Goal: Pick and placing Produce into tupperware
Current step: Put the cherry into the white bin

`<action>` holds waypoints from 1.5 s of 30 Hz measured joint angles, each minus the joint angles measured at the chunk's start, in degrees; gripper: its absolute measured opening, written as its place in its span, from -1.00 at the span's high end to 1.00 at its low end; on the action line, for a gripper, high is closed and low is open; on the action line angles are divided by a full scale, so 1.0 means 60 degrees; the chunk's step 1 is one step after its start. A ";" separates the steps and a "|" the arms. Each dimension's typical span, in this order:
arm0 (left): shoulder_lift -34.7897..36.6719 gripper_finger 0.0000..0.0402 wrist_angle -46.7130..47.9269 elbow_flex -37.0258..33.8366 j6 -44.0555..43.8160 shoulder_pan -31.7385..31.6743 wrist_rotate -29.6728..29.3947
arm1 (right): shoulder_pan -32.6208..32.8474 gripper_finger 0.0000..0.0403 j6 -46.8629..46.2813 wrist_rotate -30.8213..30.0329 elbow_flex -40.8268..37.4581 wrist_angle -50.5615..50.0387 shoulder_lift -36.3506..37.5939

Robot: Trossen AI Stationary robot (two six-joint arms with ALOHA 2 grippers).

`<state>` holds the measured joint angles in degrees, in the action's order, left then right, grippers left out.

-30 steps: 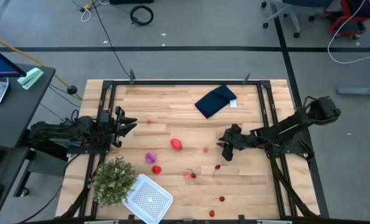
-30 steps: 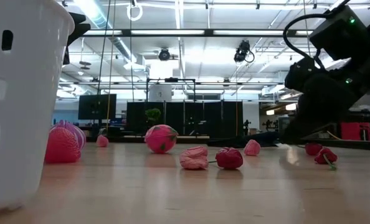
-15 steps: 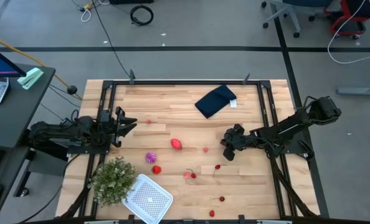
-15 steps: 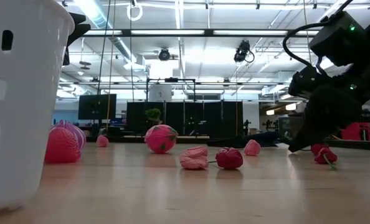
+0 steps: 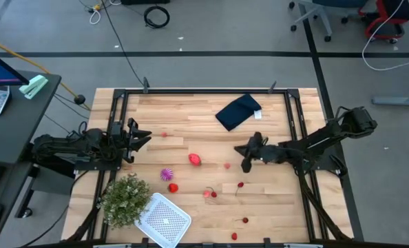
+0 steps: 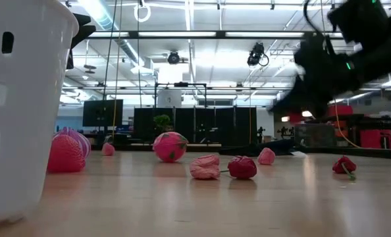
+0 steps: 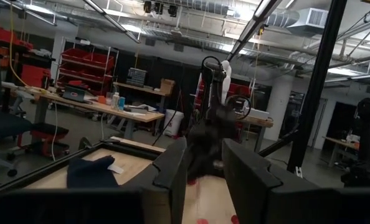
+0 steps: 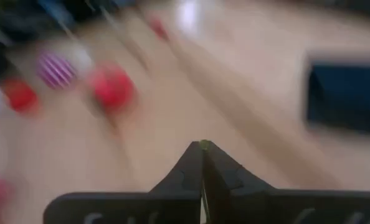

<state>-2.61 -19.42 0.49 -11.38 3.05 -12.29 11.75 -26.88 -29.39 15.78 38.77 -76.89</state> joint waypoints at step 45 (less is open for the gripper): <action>0.0000 0.47 -0.0219 0.0000 -0.0754 0.0004 -0.0099 | 0.1070 0.88 0.3978 0.7457 1.5859 -0.5488 -0.9901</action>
<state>-2.61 -20.73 0.49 -15.90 3.07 -12.89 18.17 -3.01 15.35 110.93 5.84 -136.29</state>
